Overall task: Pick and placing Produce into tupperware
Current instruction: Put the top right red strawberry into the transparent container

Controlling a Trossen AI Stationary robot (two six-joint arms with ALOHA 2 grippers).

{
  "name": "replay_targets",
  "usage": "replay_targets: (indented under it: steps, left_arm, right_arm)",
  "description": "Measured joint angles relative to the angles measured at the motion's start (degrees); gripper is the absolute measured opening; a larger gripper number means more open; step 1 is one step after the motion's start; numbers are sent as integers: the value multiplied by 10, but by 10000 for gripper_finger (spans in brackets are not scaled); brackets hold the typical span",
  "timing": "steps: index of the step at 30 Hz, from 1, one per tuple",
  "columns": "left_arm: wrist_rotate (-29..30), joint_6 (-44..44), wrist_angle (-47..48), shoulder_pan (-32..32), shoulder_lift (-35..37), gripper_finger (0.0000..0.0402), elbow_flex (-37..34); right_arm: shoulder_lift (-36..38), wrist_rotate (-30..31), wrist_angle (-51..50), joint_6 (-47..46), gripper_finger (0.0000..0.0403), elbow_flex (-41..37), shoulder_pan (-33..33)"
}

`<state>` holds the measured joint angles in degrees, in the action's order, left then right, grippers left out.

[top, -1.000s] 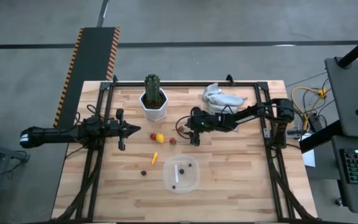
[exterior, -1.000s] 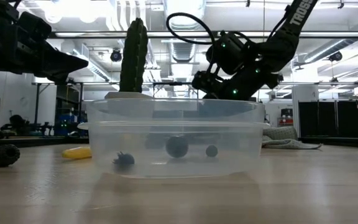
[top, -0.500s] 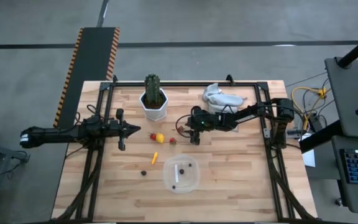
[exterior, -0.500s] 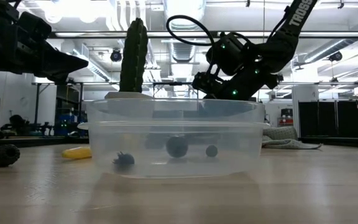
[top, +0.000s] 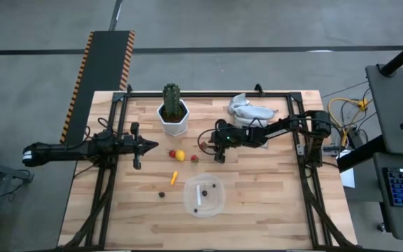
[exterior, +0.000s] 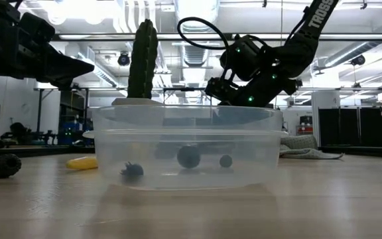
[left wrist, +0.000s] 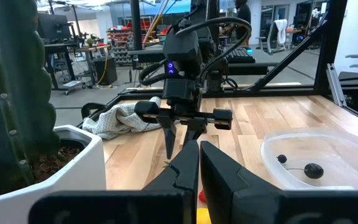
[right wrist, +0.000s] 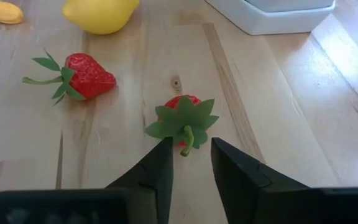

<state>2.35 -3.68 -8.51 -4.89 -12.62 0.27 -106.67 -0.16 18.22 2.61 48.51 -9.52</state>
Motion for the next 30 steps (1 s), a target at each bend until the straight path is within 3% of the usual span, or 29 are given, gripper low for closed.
replay_targets:
  steps: [17,30]
  left_arm:
    - [0,0,0,0,0,0,0]
    - [0,0,0,0,0,0,0]
  right_arm:
    - [0,2,-12,0,14,0,0]
    - [0,2,-12,0,8,0,0]
